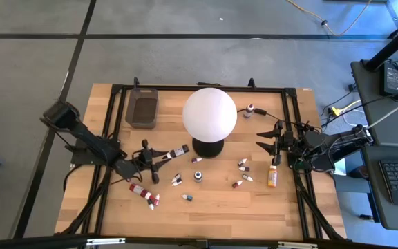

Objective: Pick & Place food coloring
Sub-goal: Put the big black food coloring bottle into the black container

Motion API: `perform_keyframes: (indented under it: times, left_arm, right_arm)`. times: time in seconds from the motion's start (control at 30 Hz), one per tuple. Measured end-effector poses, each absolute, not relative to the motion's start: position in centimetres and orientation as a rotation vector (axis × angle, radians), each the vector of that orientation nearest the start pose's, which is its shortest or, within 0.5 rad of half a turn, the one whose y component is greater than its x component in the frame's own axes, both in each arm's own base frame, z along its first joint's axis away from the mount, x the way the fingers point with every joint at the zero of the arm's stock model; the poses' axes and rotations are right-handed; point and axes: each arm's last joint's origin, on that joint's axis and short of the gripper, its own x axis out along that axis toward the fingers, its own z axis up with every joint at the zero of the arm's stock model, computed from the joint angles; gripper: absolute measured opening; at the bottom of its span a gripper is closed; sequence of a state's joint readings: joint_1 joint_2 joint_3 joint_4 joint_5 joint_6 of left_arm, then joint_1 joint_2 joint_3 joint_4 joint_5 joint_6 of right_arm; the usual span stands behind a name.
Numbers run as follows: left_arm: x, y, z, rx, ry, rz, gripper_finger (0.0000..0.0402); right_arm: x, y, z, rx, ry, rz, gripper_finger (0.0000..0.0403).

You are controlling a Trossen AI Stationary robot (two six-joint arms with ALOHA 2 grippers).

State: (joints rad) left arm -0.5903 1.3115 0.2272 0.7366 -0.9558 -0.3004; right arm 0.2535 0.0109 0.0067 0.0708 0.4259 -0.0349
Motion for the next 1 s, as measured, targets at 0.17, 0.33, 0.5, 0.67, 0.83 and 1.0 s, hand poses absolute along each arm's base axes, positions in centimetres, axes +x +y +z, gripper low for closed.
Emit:
perform_keyframes:
  times: [0.17, 0.33, 0.5, 0.67, 0.83, 1.0]
  left_arm:
    - [17.3, -8.1, 15.3, -0.074, 0.253, 0.297, 0.0112]
    - [18.0, -7.2, 17.3, -0.048, 0.368, 0.265, 0.0112]
    - [18.2, -6.3, 20.8, -0.032, 0.568, 0.288, 0.0113]
    - [17.5, -5.2, 24.9, -0.088, 0.74, 0.361, 0.0112]
    - [16.7, -3.7, 28.3, -0.168, 0.827, 0.468, 0.0116]
    - [16.3, -1.8, 30.6, -0.203, 0.854, 0.567, 0.0113]
  right_arm:
    - [9.5, 1.2, 17.2, -0.026, -0.058, -0.174, 0.0173]
    - [9.5, 1.2, 17.2, -0.042, -0.057, -0.174, 0.0173]
    - [9.5, 1.2, 17.2, -0.04, -0.057, -0.174, 0.0173]
    - [9.5, 1.2, 17.2, -0.041, -0.057, -0.174, 0.0173]
    - [9.5, 1.2, 17.2, -0.059, -0.056, -0.175, 0.0173]
    - [9.5, 1.2, 17.2, -0.091, -0.053, -0.176, 0.0173]
